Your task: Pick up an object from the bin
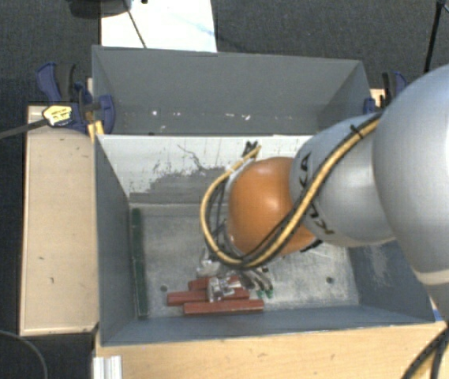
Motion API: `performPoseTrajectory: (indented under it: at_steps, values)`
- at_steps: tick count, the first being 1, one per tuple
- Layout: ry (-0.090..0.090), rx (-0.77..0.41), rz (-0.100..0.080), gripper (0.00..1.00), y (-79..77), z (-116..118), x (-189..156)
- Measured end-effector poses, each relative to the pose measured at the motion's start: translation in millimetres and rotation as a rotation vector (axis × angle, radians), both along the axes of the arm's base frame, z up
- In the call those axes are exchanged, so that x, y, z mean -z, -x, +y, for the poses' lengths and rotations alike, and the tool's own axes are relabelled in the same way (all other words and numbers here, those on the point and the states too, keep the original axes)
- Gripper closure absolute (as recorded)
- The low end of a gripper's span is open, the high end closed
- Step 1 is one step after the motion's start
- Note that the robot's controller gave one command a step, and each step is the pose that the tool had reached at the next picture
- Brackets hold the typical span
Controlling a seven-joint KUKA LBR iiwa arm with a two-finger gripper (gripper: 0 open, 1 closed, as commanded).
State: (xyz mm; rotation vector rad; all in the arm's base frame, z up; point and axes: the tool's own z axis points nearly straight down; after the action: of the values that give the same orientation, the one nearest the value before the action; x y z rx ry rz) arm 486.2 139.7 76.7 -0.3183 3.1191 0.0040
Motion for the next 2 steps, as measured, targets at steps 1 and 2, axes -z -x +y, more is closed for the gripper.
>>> performPoseTrajectory:
  at_steps: [1,2]
  values:
    - [0.000,0.003,0.000,1.00,0.0,0,0]
    - [0.002,0.019,0.004,1.00,-14.8,-16,-123]
